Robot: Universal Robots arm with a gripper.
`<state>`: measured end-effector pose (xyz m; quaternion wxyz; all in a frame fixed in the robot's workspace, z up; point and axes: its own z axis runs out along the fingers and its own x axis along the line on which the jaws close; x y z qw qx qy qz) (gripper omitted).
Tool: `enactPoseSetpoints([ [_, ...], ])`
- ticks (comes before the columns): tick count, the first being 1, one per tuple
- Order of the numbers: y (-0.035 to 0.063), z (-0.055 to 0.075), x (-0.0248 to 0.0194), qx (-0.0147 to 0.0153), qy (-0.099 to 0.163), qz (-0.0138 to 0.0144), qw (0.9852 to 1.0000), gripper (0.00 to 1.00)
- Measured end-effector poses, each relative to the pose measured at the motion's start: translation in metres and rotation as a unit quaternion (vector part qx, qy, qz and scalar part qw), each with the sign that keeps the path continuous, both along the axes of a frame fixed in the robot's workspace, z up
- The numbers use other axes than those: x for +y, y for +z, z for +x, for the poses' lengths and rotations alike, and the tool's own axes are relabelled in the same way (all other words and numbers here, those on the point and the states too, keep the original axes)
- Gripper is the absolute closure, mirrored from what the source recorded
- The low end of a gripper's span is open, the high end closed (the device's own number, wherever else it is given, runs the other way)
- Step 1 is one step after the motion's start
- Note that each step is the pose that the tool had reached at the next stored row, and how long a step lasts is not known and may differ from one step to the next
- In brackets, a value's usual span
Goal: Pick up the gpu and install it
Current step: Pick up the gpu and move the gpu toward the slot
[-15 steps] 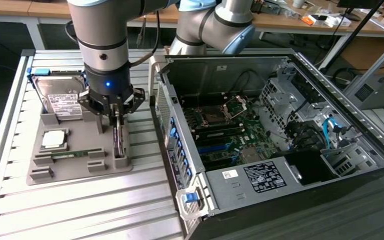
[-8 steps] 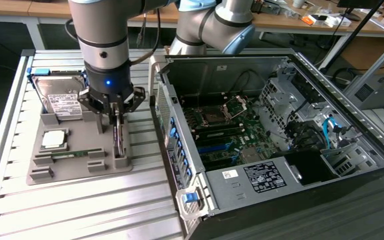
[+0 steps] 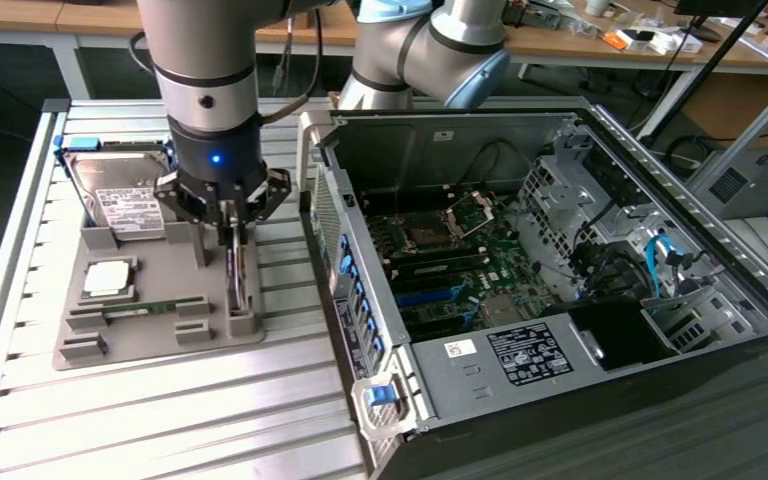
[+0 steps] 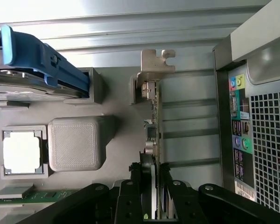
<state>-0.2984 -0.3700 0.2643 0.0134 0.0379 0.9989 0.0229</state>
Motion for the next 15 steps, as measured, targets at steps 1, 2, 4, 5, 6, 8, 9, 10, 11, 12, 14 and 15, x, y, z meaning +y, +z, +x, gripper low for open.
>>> enactPoseSetpoints([
  [1,0.0014,0.0,0.0,0.0,0.0,0.0,1.0,0.73],
  [2,0.0037,0.0,0.0,0.0,0.0,0.0001,1.0,0.73],
  [4,0.0065,0.0,0.0,-0.0001,0.0,0.0001,1.0,0.73],
  [5,0.0085,0.0,0.0,0.0,0.0,0.0,1.0,0.73],
  [6,0.0098,0.0,0.0,0.0,0.0,0.0,1.0,0.73],
  [8,0.0123,0.0,0.0,0.0,0.0,0.0001,1.0,0.73],
  [9,0.0137,0.0,0.0,0.0,0.0,0.0001,1.0,0.73],
  [10,0.0148,0.0,0.0,0.0,0.0,0.0002,1.0,0.73],
  [11,0.0161,0.0,0.0,-0.0001,0.0,0.0002,1.0,0.73],
  [12,0.0174,0.0,0.0,-0.0001,0.0,0.0003,1.0,0.73],
  [14,0.0194,0.0,0.0,0.0,0.0,0.0003,1.0,0.73],
  [15,0.0205,0.0,0.0,0.0,0.0,0.0004,1.0,0.73],
])
